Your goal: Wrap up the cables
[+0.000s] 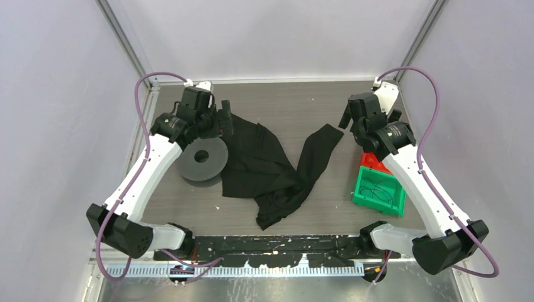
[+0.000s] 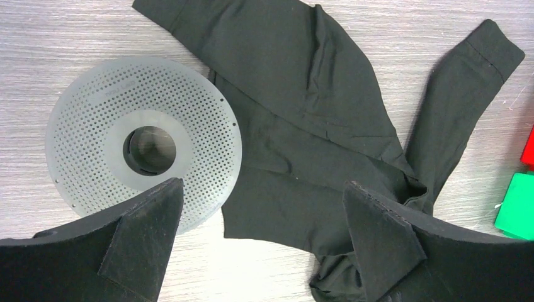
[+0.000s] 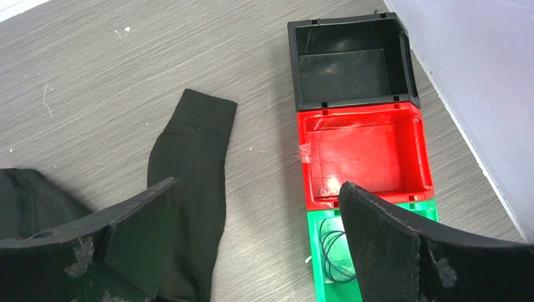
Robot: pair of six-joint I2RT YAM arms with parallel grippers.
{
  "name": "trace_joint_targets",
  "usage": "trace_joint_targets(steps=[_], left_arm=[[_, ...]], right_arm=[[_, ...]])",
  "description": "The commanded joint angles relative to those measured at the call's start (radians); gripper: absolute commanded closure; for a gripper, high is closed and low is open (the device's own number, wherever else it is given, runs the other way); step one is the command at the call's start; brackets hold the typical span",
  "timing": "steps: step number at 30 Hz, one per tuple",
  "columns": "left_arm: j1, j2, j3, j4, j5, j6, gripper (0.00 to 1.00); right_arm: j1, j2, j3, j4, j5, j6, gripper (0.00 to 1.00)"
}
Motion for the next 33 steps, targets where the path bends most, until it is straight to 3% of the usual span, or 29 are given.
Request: trace_joint_targets(steps=[1, 20, 27, 33], left_arm=[[0.008, -0.027, 0.000, 0.037, -0.017, -0.003, 0.01], [0.008, -0.057, -0.062, 0.075, -0.025, 0.017, 0.00], [0.008, -0.053, -0.075, 0.063, 0.012, 0.036, 0.00], [0.008, -0.020, -0.081, 0.013, -0.056, -0.007, 0.00]], right_arm=[[-0.001, -0.035, -0.005, 0.029, 0.011, -0.002, 0.00], [-0.002, -0.042, -0.009, -0.003, -0.017, -0.002, 0.00], [-0.003, -0.008, -0.014, -0.062, -0.092, 0.037, 0.00], [-0.002, -0.021, -0.090, -0.026, -0.230, 0.067, 0.00]])
